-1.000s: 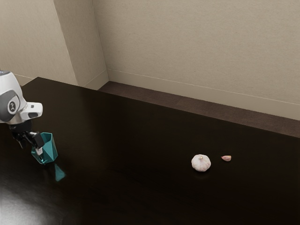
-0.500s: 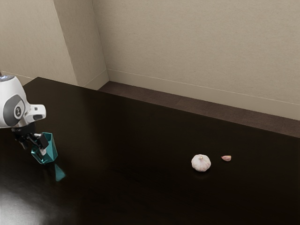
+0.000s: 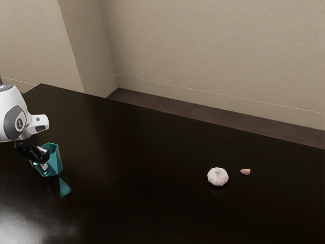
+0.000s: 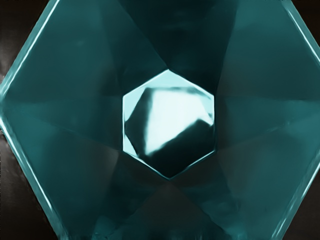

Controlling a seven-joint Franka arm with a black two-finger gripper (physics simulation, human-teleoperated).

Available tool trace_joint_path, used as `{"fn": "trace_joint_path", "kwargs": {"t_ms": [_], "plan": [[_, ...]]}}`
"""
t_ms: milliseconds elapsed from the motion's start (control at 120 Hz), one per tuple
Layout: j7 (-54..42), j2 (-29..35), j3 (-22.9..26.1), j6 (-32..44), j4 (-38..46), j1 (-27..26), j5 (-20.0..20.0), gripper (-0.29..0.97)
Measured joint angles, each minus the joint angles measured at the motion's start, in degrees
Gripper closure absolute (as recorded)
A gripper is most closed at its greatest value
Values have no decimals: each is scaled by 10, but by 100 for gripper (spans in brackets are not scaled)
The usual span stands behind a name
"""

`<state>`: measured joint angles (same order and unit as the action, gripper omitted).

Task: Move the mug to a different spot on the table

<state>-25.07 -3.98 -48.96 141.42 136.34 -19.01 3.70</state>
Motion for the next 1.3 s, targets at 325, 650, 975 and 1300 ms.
{"fn": "trace_joint_path", "kwargs": {"t_ms": [325,650,975,1300], "plan": [[10,21,2,5,-6,-3,-13,63],[17,117,19,5,29,-50,-50,69],[58,123,20,9,41,-184,-70,74],[115,67,25,34,39,-244,-29,74]]}}
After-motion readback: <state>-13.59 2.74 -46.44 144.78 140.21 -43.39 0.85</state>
